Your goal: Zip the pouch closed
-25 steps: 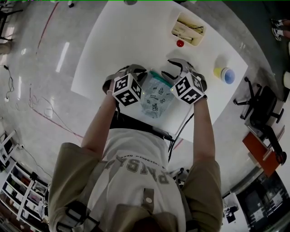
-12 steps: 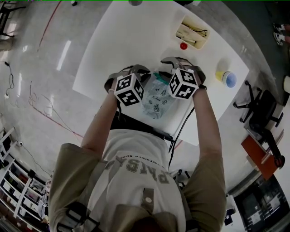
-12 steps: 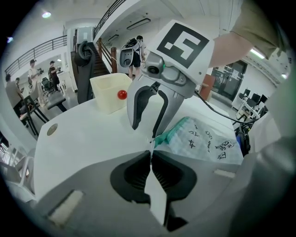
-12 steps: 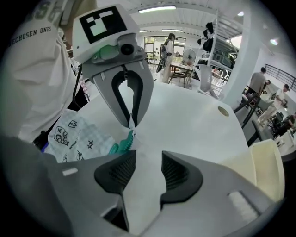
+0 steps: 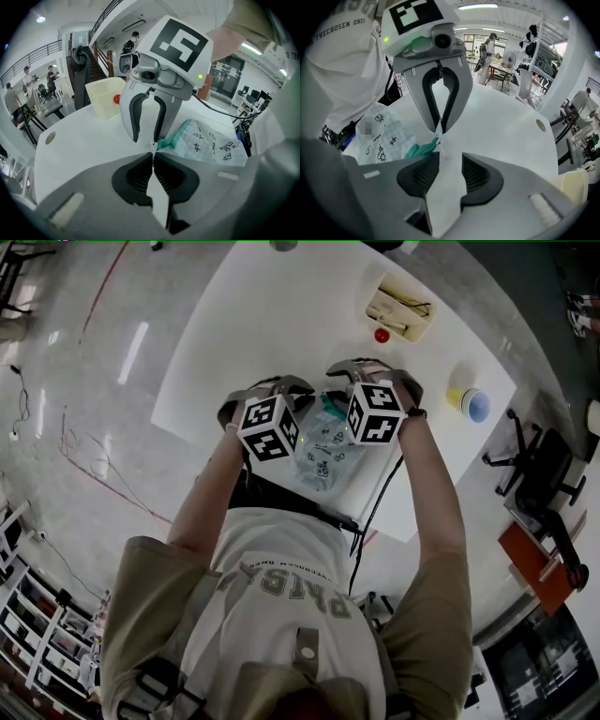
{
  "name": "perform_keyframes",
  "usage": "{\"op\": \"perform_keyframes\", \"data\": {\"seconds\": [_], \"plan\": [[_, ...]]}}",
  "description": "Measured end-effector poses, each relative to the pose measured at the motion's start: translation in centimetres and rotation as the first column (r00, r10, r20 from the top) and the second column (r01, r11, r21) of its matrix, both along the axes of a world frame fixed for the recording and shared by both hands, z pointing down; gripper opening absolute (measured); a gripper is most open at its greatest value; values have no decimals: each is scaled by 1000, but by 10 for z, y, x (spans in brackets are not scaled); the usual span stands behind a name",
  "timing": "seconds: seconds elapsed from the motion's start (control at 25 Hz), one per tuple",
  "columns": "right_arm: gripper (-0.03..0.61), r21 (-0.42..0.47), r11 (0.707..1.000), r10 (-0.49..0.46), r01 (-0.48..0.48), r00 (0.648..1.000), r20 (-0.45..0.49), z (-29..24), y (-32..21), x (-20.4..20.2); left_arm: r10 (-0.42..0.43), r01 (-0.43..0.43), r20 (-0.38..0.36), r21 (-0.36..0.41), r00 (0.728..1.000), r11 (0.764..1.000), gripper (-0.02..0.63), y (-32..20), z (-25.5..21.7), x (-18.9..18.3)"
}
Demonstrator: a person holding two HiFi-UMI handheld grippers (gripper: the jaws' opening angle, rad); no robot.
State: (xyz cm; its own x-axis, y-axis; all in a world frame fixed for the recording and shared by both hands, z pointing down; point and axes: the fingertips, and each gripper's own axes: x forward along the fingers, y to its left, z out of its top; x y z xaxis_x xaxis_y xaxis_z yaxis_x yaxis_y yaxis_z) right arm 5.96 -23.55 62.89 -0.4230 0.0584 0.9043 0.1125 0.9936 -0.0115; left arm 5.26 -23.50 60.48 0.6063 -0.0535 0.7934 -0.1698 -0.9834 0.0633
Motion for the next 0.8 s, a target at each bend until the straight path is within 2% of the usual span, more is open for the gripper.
{"op": "perform_keyframes", "data": {"seconds": [0.8], "plan": [[5, -32, 997, -70, 69, 997, -26, 2, 25, -3, 1, -1, 18, -21, 1000, 1000, 20, 6, 3, 0]]}}
